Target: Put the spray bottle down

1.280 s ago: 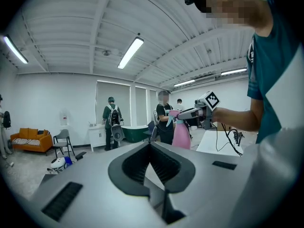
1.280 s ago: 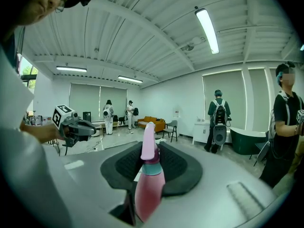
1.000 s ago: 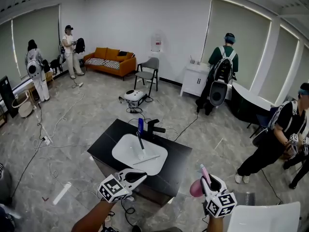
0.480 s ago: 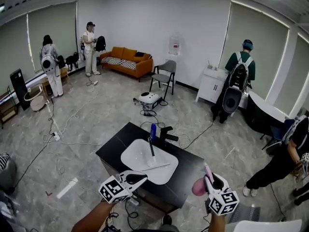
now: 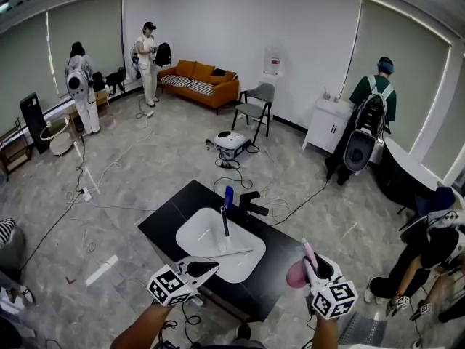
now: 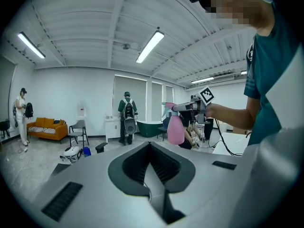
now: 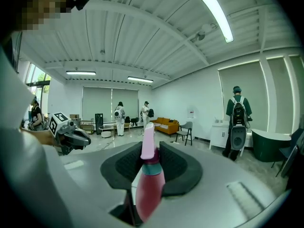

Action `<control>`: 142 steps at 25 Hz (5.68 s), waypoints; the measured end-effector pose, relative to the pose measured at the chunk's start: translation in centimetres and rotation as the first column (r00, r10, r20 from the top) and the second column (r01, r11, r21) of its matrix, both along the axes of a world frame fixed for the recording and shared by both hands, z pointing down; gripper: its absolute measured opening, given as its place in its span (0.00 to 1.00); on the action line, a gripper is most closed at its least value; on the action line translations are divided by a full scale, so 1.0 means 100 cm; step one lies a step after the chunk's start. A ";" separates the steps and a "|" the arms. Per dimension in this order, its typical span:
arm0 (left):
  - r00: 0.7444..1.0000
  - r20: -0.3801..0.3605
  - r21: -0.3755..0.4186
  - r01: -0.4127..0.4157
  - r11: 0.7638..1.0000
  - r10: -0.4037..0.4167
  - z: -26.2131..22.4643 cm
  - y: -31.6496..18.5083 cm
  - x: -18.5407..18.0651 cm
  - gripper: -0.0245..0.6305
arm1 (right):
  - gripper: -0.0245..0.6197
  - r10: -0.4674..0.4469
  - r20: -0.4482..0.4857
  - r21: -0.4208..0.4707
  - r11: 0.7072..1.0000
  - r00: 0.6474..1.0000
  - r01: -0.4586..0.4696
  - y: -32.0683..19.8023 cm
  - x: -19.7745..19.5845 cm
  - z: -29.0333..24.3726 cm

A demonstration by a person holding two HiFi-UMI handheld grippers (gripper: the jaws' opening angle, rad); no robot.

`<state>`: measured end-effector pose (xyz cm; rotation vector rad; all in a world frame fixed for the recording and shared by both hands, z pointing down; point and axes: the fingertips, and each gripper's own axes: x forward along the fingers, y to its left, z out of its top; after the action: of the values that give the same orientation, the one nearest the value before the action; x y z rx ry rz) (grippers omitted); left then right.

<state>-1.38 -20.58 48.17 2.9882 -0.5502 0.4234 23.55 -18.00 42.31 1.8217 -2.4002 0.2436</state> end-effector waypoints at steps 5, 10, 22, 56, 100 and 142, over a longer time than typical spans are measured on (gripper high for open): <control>0.999 0.008 -0.026 0.049 0.998 -0.049 0.014 -0.014 -0.004 0.04 | 0.21 -0.025 0.000 -0.020 0.999 1.000 0.025 -0.023 0.006 0.010; 0.996 0.015 -0.050 0.091 0.995 -0.090 0.024 -0.021 -0.010 0.04 | 0.21 -0.050 -0.003 -0.031 0.998 0.999 0.050 -0.044 0.008 0.016; 0.986 0.033 -0.092 0.166 0.982 -0.164 0.049 -0.032 -0.019 0.04 | 0.21 -0.100 0.007 -0.064 0.993 0.995 0.100 -0.082 0.009 0.042; 0.966 0.081 -0.269 0.258 0.928 -0.246 0.146 -0.060 -0.036 0.04 | 0.21 -0.154 0.065 -0.174 0.971 0.986 0.164 -0.169 -0.011 0.130; 0.954 0.109 -0.406 0.298 0.864 -0.278 0.226 -0.102 -0.035 0.04 | 0.20 -0.188 0.004 -0.066 0.980 0.982 0.188 -0.273 0.009 0.217; 0.917 0.164 -0.329 0.398 0.856 -0.364 0.232 -0.100 -0.065 0.05 | 0.29 -0.141 0.022 0.002 0.990 0.990 0.141 -0.322 0.046 0.278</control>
<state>-7.91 -30.54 71.33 2.4419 -0.9408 0.5633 28.18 -50.20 70.11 1.6487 -2.5295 0.2502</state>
